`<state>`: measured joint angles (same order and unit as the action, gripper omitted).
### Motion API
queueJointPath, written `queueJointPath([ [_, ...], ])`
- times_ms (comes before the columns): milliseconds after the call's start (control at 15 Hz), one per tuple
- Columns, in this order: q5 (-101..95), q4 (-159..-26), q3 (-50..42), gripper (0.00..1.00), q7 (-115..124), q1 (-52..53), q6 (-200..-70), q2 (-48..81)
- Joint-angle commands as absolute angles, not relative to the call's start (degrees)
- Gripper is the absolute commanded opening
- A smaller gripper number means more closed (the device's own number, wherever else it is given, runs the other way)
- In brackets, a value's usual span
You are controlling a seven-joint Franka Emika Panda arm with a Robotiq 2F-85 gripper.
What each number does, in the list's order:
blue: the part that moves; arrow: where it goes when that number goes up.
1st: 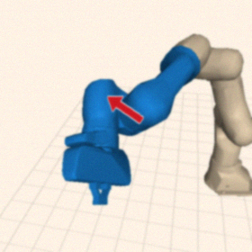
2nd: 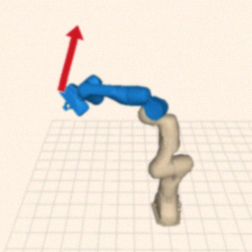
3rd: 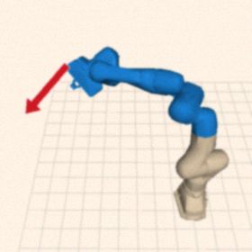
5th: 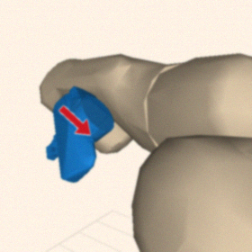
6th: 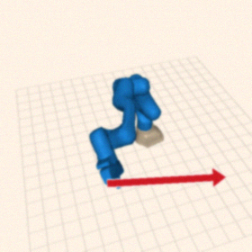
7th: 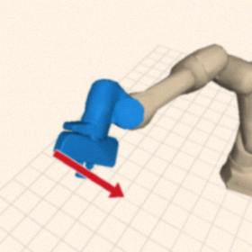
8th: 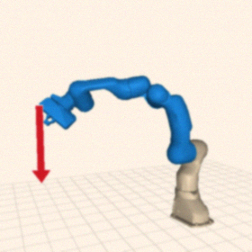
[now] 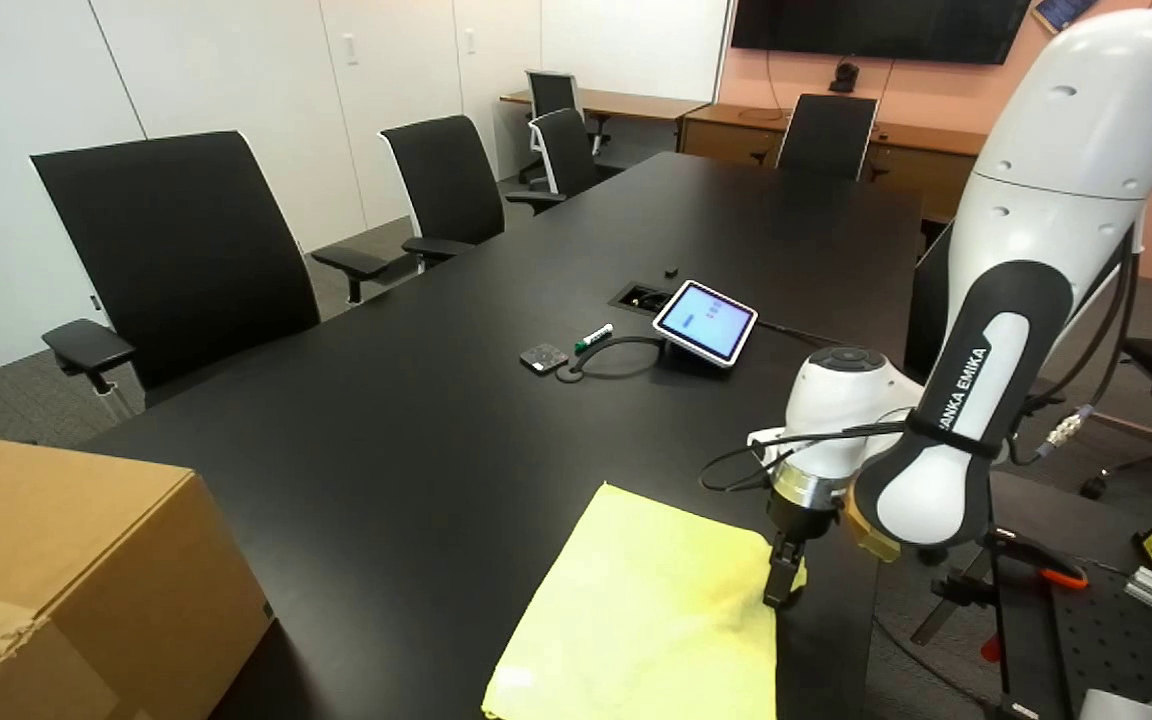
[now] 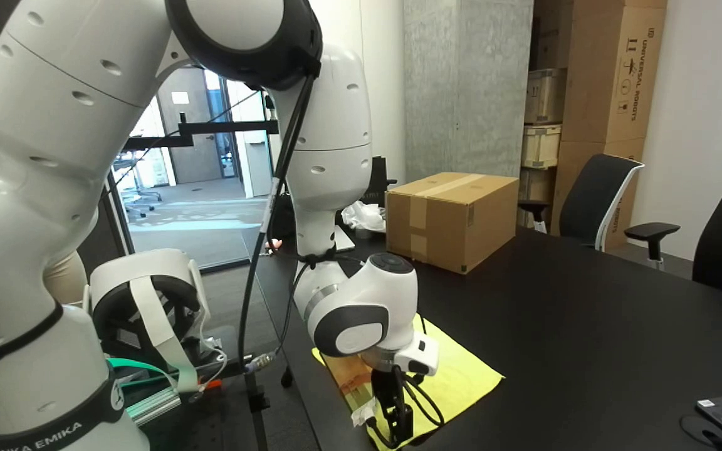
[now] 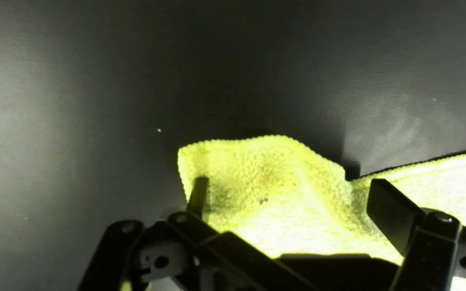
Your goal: Fold the towel from bottom to top.
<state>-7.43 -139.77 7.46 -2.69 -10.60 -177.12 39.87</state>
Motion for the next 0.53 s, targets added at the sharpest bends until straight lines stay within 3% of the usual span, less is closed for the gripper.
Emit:
queueJointPath([
  [0,-6.12,-138.43,9.70,1.00,-6.04,-12.77,-176.95,41.63],
  [133,-6.07,-138.06,9.36,1.00,-6.33,-12.66,-176.40,41.99],
  [200,-6.05,-137.92,9.26,0.94,-6.40,-12.57,-176.36,42.15],
  [267,-6.02,-138.02,9.44,0.74,-6.54,-12.78,-176.03,41.92],
  [467,-5.98,-137.85,9.16,0.64,-6.58,-12.28,-174.98,41.23],
])
